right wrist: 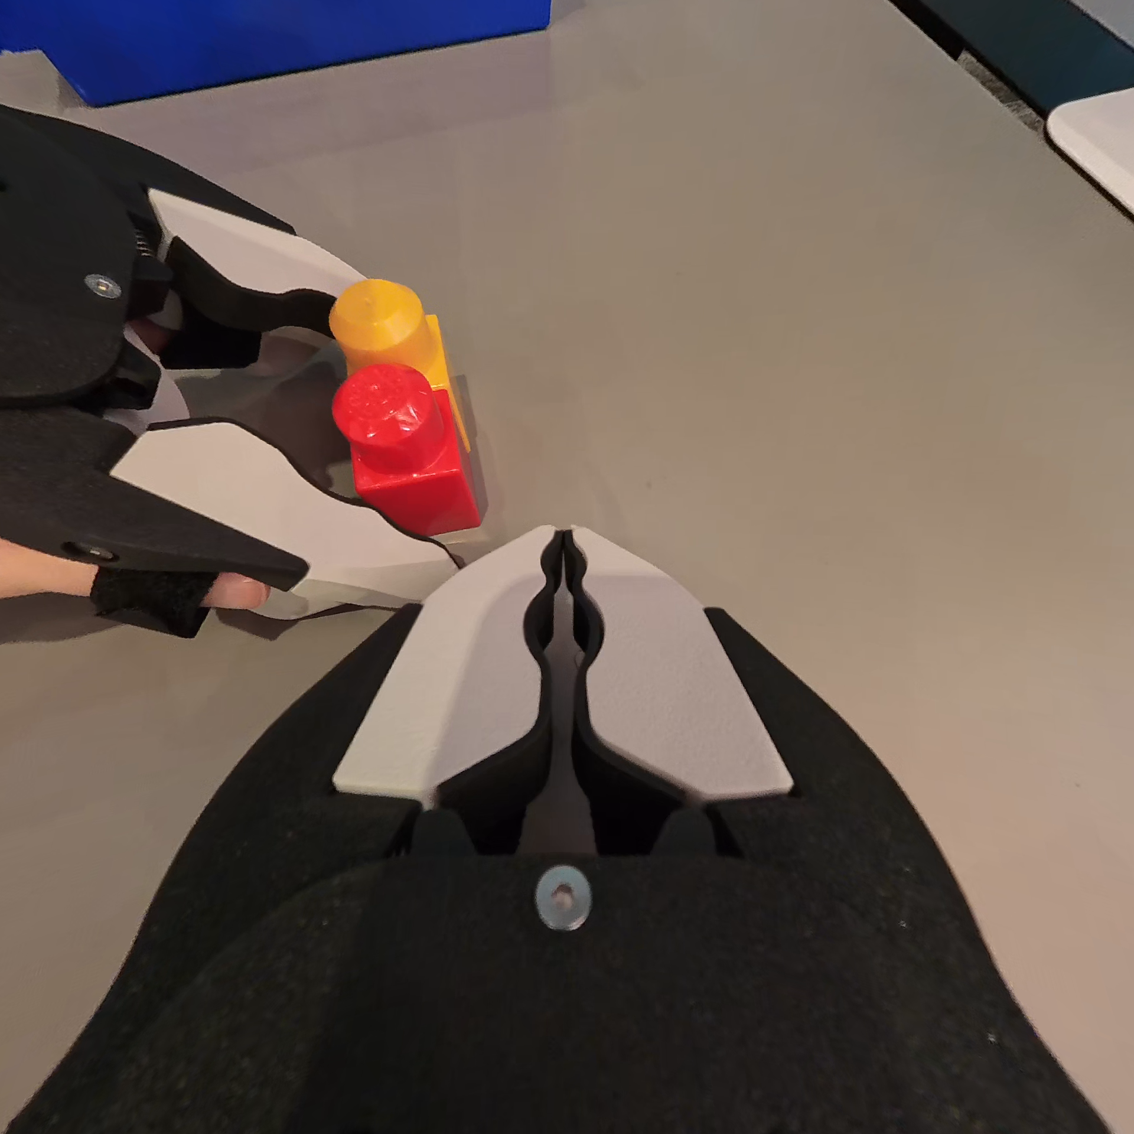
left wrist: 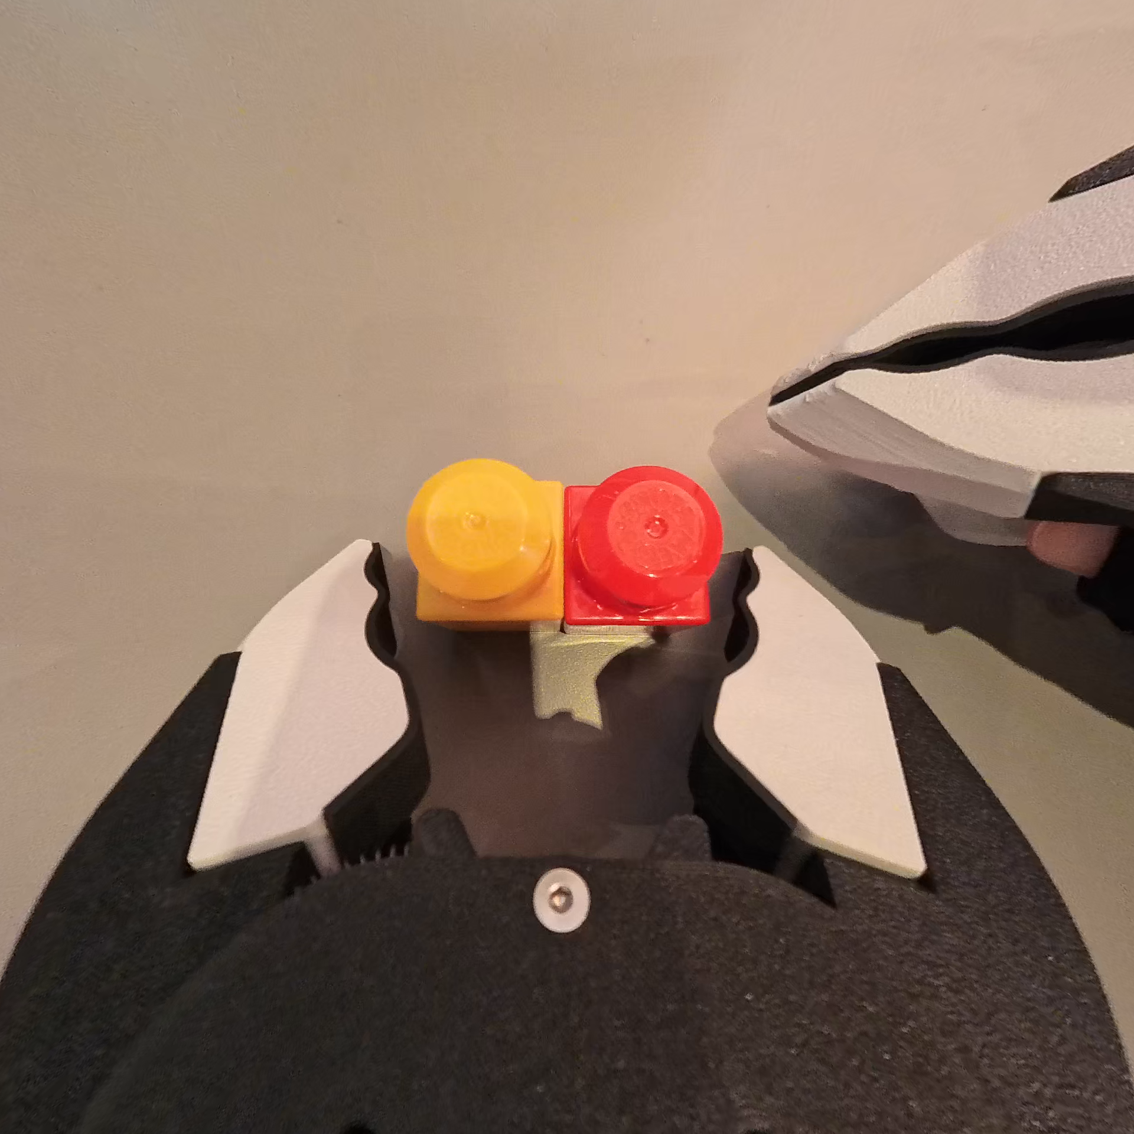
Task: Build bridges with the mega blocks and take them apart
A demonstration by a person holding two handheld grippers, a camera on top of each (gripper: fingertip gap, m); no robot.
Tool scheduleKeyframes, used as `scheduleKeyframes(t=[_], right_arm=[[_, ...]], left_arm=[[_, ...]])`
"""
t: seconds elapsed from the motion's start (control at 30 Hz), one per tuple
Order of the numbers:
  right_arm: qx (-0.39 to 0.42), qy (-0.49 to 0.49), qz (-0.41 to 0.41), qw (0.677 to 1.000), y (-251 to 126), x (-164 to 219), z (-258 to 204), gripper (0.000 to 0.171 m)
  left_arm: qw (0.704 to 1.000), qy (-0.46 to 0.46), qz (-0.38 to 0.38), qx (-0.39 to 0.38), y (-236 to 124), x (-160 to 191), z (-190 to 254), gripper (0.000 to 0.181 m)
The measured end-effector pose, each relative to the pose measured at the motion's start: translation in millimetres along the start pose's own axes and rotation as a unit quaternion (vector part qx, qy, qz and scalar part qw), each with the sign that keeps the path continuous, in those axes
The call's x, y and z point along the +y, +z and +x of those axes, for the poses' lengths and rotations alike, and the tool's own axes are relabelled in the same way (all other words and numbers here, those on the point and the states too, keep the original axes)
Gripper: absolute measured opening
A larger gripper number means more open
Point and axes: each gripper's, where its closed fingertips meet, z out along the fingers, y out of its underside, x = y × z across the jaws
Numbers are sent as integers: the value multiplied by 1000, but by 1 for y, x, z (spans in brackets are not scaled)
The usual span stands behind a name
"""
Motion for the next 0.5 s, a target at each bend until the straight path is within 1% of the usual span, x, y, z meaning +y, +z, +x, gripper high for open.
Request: scheduleKeyframes(t=[0.03,0.33,0.37,0.43,0.5], right_arm=[[0,-1,-1,1000,0,0,0,0],[-6,-3,-5,1000,1,3,-3,0],[-7,-3,-4,1000,1,2,-4,0],[-11,-4,-1,1000,1,1,-6,0],[-10,-7,0,1000,2,0,-6,0]], left_arm=[[1000,-1,1,-1,0,0,-1,106],[1000,0,8,-1,-2,-1,-9,85],[1000,3,10,3,-3,-1,-10,80],[999,23,14,22,-4,-2,-8,63],[999,31,14,34,-5,-2,-11,59]])
